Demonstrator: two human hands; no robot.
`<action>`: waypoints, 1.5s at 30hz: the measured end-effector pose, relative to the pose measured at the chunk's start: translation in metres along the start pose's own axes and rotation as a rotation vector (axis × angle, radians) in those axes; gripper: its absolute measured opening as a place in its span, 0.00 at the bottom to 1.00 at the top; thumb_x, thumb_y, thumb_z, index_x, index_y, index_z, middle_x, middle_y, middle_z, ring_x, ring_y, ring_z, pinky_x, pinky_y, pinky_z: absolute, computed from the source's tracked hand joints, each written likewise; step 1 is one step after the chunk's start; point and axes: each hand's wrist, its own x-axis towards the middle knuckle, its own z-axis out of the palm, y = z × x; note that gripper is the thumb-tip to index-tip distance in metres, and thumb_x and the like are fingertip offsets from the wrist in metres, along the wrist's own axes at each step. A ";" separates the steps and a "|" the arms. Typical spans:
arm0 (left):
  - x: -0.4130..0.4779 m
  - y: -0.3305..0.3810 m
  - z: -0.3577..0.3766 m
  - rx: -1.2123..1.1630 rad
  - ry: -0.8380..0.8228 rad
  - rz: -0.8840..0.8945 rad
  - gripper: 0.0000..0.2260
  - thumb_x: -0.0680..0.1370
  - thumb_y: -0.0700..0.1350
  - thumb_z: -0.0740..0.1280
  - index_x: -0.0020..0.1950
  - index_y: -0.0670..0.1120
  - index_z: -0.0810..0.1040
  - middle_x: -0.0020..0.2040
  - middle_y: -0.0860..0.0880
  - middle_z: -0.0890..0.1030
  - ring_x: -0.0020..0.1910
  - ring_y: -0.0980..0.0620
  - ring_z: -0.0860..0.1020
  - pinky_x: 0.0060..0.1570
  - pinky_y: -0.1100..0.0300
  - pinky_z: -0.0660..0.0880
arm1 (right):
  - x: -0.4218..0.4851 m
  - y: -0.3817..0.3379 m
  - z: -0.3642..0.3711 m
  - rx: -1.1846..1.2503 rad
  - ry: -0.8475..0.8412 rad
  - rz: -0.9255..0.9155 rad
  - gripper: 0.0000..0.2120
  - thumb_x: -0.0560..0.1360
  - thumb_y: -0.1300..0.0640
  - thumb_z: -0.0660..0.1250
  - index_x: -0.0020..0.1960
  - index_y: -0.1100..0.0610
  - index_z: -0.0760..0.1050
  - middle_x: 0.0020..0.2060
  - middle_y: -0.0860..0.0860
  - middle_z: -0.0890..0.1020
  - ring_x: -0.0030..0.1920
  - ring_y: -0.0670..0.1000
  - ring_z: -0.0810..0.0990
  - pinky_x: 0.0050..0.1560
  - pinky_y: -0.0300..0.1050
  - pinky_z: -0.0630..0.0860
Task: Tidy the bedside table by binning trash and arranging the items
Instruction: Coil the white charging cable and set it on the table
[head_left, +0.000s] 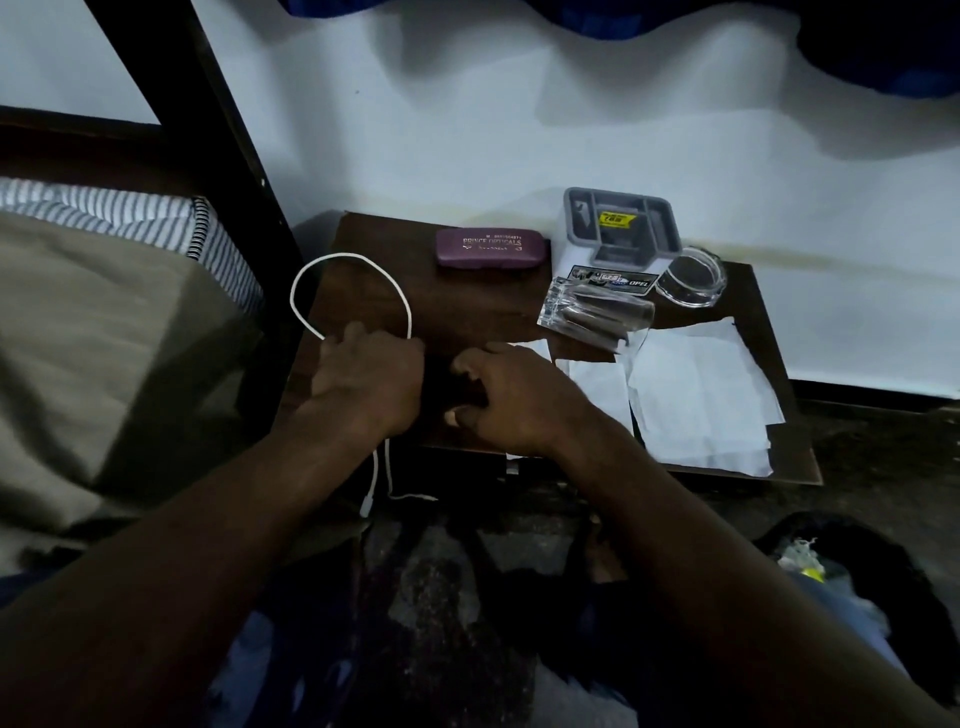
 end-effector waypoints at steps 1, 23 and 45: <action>0.000 0.002 0.002 -0.007 0.010 0.005 0.13 0.77 0.51 0.67 0.60 0.52 0.77 0.60 0.43 0.81 0.61 0.38 0.77 0.58 0.47 0.73 | 0.000 0.000 0.000 0.001 0.001 -0.006 0.28 0.73 0.44 0.76 0.70 0.51 0.76 0.62 0.53 0.80 0.62 0.56 0.79 0.61 0.51 0.78; 0.021 -0.020 -0.041 -1.071 0.492 -0.186 0.12 0.75 0.40 0.69 0.54 0.53 0.85 0.39 0.59 0.83 0.41 0.62 0.81 0.40 0.79 0.69 | 0.008 -0.011 -0.040 1.144 -0.029 0.167 0.11 0.83 0.52 0.66 0.56 0.59 0.82 0.35 0.50 0.84 0.34 0.49 0.84 0.41 0.43 0.78; 0.017 -0.040 -0.037 -0.224 0.485 -0.020 0.09 0.81 0.51 0.62 0.52 0.48 0.80 0.45 0.42 0.84 0.43 0.36 0.82 0.39 0.50 0.76 | 0.015 0.010 -0.061 1.084 -0.008 0.142 0.12 0.83 0.54 0.67 0.60 0.61 0.81 0.34 0.50 0.83 0.26 0.47 0.73 0.26 0.37 0.64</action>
